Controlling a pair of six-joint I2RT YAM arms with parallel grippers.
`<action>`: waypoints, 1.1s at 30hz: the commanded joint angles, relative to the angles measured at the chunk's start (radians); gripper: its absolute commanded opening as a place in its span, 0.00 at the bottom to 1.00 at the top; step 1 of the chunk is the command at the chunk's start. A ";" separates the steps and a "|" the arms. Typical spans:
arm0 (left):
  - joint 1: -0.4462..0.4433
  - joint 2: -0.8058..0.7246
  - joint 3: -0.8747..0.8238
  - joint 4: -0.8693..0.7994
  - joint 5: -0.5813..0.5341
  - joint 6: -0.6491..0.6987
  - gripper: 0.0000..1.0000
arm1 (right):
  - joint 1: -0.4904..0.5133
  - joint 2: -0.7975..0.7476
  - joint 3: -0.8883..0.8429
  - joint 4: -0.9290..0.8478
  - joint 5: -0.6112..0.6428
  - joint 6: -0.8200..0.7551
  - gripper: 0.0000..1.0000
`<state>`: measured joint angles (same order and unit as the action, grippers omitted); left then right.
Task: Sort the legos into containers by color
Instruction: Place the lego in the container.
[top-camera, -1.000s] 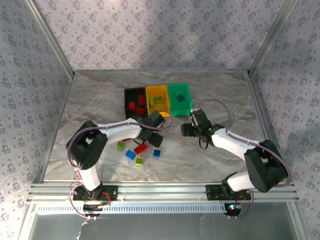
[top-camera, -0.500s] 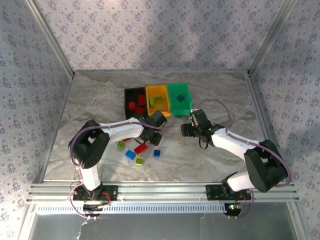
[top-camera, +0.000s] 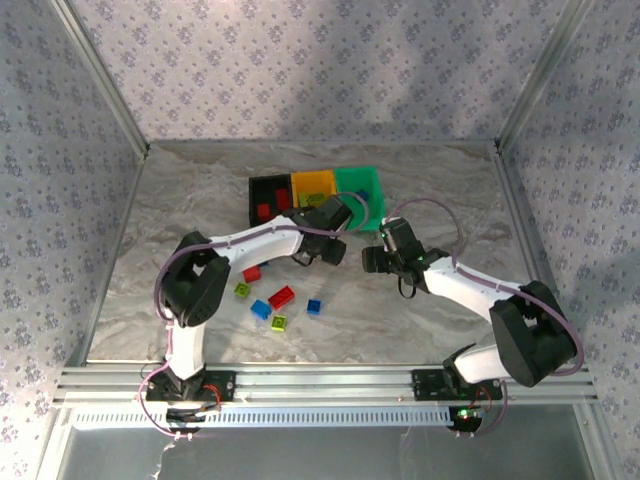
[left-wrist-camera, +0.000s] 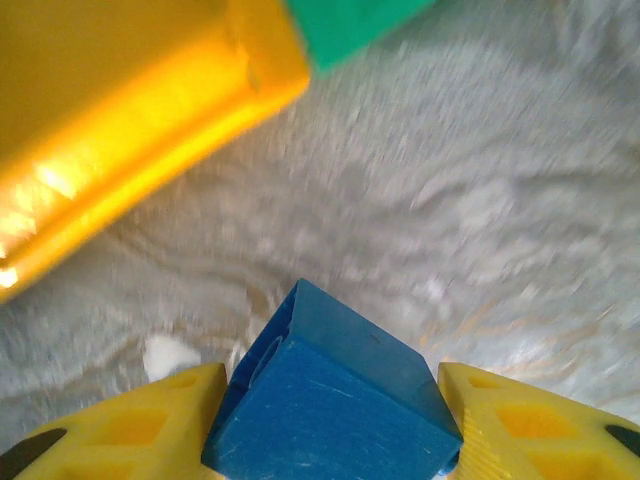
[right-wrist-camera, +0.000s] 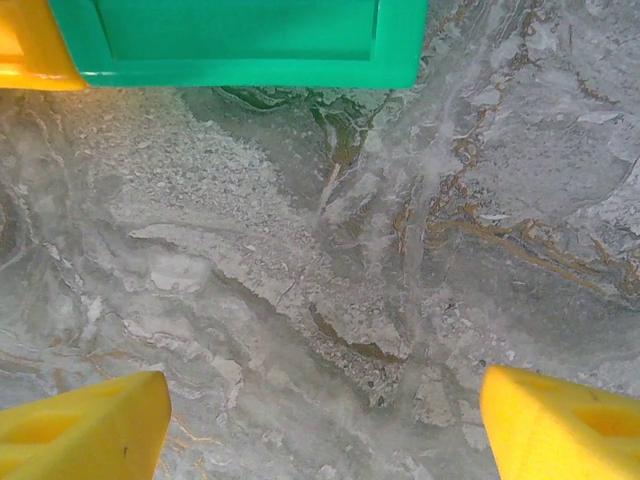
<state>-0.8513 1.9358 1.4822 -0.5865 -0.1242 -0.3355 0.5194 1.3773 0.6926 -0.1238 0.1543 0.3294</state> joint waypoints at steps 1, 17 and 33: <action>0.001 0.059 0.149 -0.061 -0.029 0.059 0.50 | -0.001 -0.042 0.000 -0.023 0.041 0.013 0.83; 0.108 0.541 1.006 -0.297 0.018 0.149 0.54 | -0.063 -0.070 -0.019 -0.028 0.053 0.013 0.83; 0.110 0.425 0.920 -0.244 0.067 0.113 0.81 | -0.071 -0.040 -0.012 -0.009 0.004 0.016 0.83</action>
<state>-0.7353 2.4672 2.4416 -0.8547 -0.0803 -0.2081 0.4557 1.3277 0.6765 -0.1371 0.1707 0.3328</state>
